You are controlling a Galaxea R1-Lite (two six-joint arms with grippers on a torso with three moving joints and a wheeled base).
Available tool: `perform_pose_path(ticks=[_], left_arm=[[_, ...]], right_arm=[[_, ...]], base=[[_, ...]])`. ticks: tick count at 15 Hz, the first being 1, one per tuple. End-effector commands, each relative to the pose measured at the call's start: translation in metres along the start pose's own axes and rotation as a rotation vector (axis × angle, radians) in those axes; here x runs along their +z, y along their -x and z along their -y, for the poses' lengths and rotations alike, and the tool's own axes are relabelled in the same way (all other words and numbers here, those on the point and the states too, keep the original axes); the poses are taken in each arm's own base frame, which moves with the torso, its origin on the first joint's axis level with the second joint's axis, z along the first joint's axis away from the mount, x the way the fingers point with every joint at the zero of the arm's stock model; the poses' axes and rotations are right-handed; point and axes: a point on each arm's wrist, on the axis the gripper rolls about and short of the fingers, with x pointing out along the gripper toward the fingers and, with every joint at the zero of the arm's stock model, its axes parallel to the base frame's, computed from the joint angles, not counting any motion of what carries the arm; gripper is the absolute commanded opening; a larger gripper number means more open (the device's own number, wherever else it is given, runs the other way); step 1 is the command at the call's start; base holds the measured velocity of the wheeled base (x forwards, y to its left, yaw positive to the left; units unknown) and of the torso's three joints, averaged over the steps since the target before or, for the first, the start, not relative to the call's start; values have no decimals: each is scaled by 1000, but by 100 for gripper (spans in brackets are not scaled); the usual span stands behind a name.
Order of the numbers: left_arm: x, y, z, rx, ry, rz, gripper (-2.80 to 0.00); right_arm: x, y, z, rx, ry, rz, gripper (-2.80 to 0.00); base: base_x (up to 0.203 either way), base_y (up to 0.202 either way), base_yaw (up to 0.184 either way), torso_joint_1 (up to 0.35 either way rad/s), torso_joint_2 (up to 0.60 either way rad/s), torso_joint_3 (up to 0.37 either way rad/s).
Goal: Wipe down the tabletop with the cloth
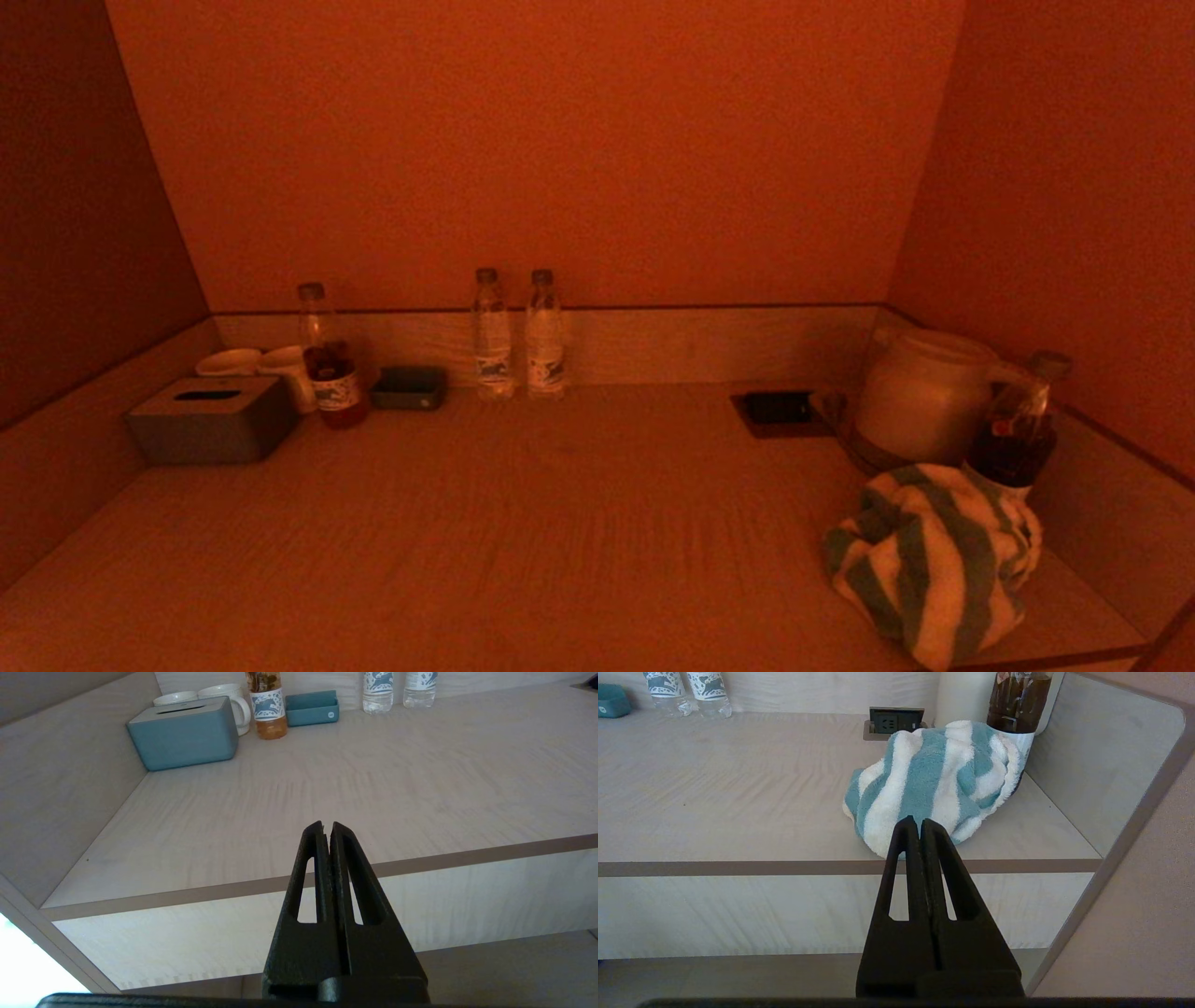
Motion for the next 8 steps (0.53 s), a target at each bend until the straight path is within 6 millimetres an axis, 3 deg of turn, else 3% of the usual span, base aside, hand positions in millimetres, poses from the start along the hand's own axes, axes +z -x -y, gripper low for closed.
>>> perform_pose_path(ticks=[1,8], left_arm=[[0,0,0,-1,-1,0,-280],[0,0,0,-1,-1,0,-280]], right_arm=[[0,0,0,3,2,1,-280],[0,0,0,0,-4,0,-280]], base=[[0,0,0,0,0,0],[0,0,0,0,0,0]])
